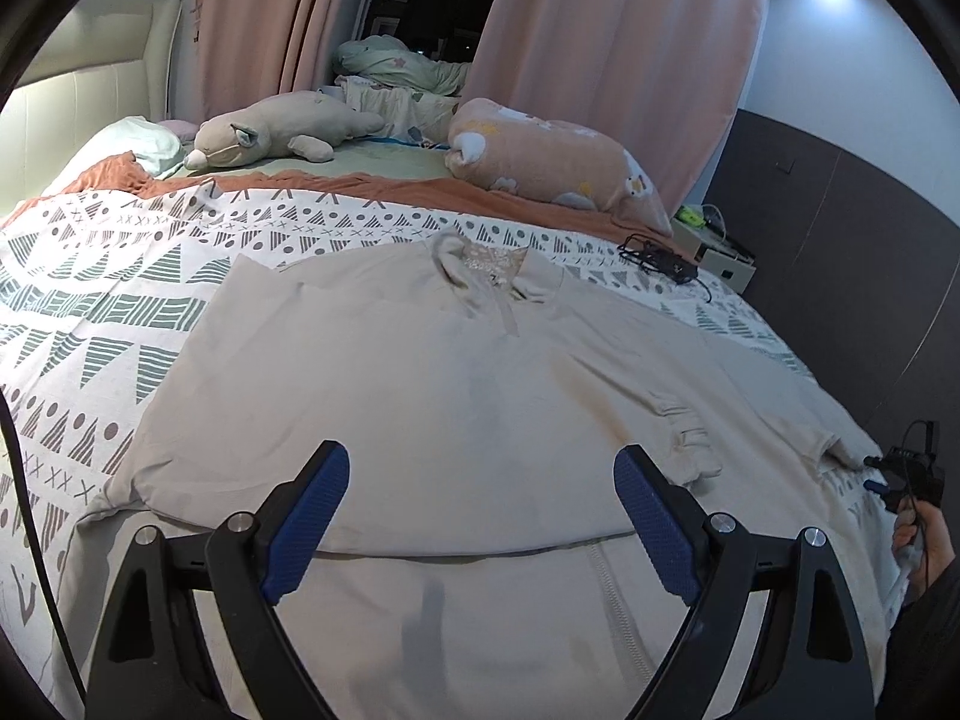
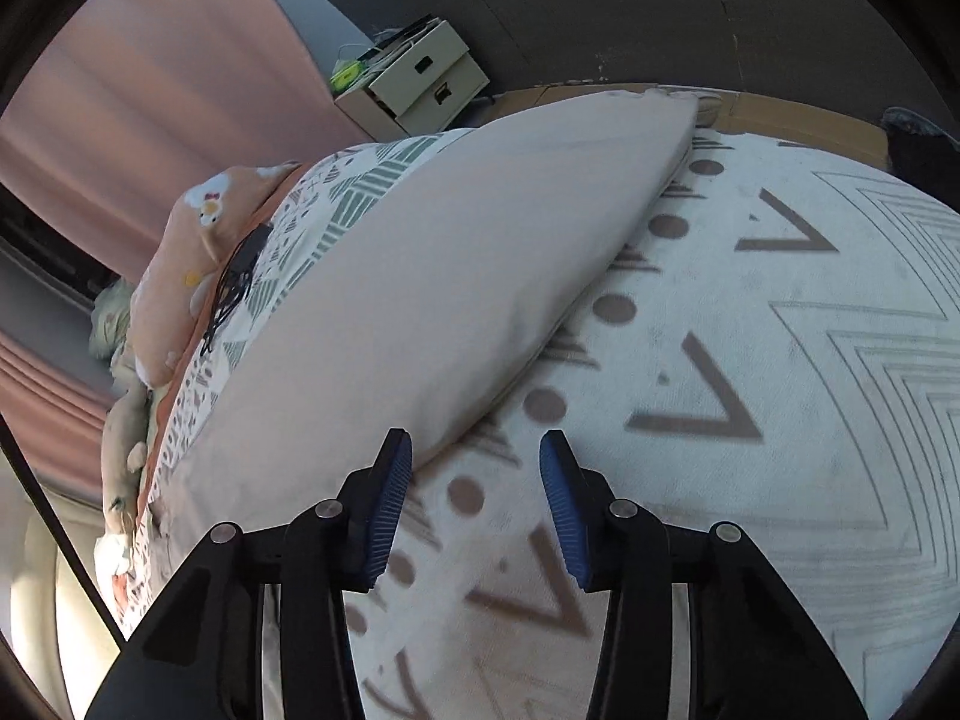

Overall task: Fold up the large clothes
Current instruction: 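Move the right gripper to the jacket's side edge and grasp it, then lift the held side edge with the right gripper over the jacket center, release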

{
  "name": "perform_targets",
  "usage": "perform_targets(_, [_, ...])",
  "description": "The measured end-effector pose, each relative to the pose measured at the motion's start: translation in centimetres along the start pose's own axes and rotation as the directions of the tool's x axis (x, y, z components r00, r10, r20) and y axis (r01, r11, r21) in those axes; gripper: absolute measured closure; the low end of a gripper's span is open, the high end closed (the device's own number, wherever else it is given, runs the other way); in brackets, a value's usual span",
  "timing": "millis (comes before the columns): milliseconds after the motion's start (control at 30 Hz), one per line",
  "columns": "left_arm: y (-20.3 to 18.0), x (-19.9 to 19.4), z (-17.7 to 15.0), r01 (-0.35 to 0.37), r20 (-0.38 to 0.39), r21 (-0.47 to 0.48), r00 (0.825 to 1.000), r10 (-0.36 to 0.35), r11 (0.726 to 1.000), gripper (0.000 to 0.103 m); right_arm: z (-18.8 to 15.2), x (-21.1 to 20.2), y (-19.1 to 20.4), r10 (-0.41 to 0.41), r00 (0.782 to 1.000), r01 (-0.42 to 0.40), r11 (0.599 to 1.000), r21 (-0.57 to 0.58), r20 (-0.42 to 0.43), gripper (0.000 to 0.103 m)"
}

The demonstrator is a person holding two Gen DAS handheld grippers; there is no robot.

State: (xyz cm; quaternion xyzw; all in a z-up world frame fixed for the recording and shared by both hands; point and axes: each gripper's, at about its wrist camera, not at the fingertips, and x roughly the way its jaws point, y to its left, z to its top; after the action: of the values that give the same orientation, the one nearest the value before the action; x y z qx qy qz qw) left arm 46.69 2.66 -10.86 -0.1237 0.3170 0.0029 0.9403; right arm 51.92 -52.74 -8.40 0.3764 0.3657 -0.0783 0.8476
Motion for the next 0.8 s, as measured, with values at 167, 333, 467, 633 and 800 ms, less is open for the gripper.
perform_targets(167, [-0.1, 0.9, -0.5, 0.008, -0.011, 0.017, 1.0, -0.008, 1.0, 0.011, 1.3, 1.1, 0.3, -0.06, 0.998, 0.06, 0.998, -0.002, 0.007, 0.064])
perform_targets(333, [-0.7, 1.2, -0.5, -0.01, -0.015, 0.04, 1.0, 0.011, 0.999, 0.011, 2.5, 3.0, 0.7, -0.065, 0.998, 0.065, 0.998, -0.005, 0.017, 0.064])
perform_targets(467, [-0.7, 1.4, -0.6, -0.015, -0.017, 0.038, 1.0, 0.016, 0.999, 0.011, 3.4, 4.2, 1.0, -0.073, 0.997, 0.074, 0.997, -0.024, 0.04, 0.079])
perform_targets(633, [-0.1, 0.9, -0.3, -0.014, -0.008, 0.023, 1.0, 0.014, 1.0, 0.011, 4.1, 3.7, 0.9, -0.034, 0.997, 0.036, 0.999, -0.038, 0.062, 0.101])
perform_targets(800, [1.0, -0.2, 0.3, -0.004, 0.014, -0.015, 1.0, 0.004, 1.0, 0.011, 4.1, -0.8, 5.6, 0.027, 0.99, -0.005, 0.987, -0.161, 0.135, 0.102])
